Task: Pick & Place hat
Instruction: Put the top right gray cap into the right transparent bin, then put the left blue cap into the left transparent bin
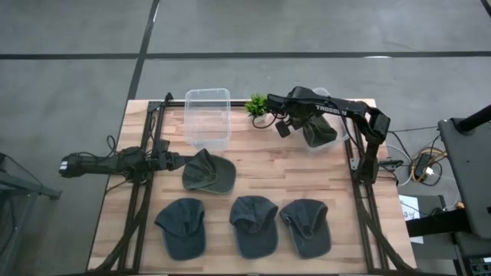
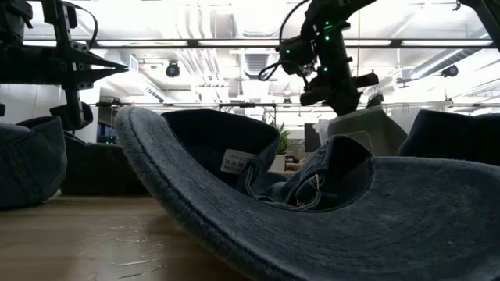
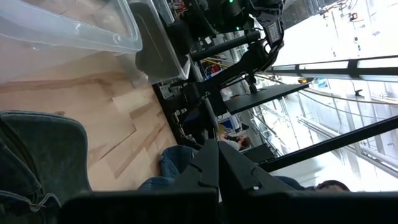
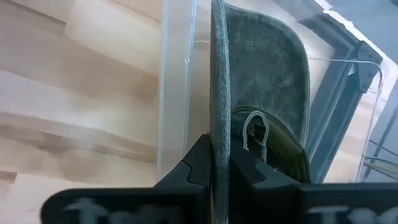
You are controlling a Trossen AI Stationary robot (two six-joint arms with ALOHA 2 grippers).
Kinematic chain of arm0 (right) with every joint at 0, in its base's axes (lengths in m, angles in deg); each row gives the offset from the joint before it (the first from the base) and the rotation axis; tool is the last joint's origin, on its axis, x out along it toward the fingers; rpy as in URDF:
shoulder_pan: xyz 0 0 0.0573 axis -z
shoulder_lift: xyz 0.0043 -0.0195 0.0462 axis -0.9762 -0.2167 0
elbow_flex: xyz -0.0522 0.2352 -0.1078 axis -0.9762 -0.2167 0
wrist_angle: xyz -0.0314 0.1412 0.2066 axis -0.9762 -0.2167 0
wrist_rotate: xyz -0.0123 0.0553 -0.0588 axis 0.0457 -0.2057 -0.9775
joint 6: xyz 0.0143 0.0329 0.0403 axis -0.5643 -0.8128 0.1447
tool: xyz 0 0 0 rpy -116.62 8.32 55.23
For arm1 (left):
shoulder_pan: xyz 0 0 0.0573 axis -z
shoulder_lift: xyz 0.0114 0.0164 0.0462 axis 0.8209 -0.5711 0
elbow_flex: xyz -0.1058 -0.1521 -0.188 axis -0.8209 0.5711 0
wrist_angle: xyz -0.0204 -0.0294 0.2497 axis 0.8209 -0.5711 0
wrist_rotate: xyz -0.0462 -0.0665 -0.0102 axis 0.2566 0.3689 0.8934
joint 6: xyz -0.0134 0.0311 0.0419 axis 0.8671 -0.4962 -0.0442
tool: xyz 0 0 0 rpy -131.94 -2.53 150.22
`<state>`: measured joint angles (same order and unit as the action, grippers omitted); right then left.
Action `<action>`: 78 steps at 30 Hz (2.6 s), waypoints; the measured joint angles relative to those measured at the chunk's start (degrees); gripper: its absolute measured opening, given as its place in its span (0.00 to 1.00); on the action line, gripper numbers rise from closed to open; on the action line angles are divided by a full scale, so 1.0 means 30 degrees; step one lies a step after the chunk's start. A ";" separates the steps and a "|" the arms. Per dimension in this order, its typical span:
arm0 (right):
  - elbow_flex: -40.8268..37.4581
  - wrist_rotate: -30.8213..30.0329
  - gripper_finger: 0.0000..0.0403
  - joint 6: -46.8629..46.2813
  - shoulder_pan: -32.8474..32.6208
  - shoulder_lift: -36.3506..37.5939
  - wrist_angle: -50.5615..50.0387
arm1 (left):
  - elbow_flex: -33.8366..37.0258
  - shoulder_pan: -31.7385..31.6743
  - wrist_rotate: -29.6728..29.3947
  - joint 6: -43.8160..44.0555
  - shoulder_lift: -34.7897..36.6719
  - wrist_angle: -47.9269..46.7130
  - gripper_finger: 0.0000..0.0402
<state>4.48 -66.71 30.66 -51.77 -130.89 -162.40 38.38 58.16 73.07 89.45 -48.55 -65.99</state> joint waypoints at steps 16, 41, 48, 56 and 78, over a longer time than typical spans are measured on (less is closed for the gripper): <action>0.1074 -0.1175 0.49 0.1143 0.0146 0.0044 -0.0730 | 0.0000 0.0006 0.0463 0.0382 -0.0006 -0.0029 0.00; 1.1093 -0.1703 0.52 0.5216 -0.3236 0.0099 0.3087 | -0.0007 0.0000 0.0488 0.0248 0.0000 -0.0078 0.00; 1.0043 -0.0144 0.50 0.6264 -0.4666 0.0073 0.5405 | -0.0007 0.0006 0.0489 -0.0153 -0.0006 -0.0095 0.00; 0.8636 0.0838 0.47 0.7856 -0.6533 0.0073 0.8688 | -0.0007 0.0000 0.0482 -0.0161 0.0000 -0.0117 0.00; 0.3086 0.3738 0.31 0.7722 -0.8881 0.0298 1.4474 | -0.0007 0.0004 0.0460 -0.0007 0.0000 -0.0121 0.00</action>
<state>13.74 -55.50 53.82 -78.41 -130.00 -118.98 38.35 58.17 74.45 89.43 -48.55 -66.35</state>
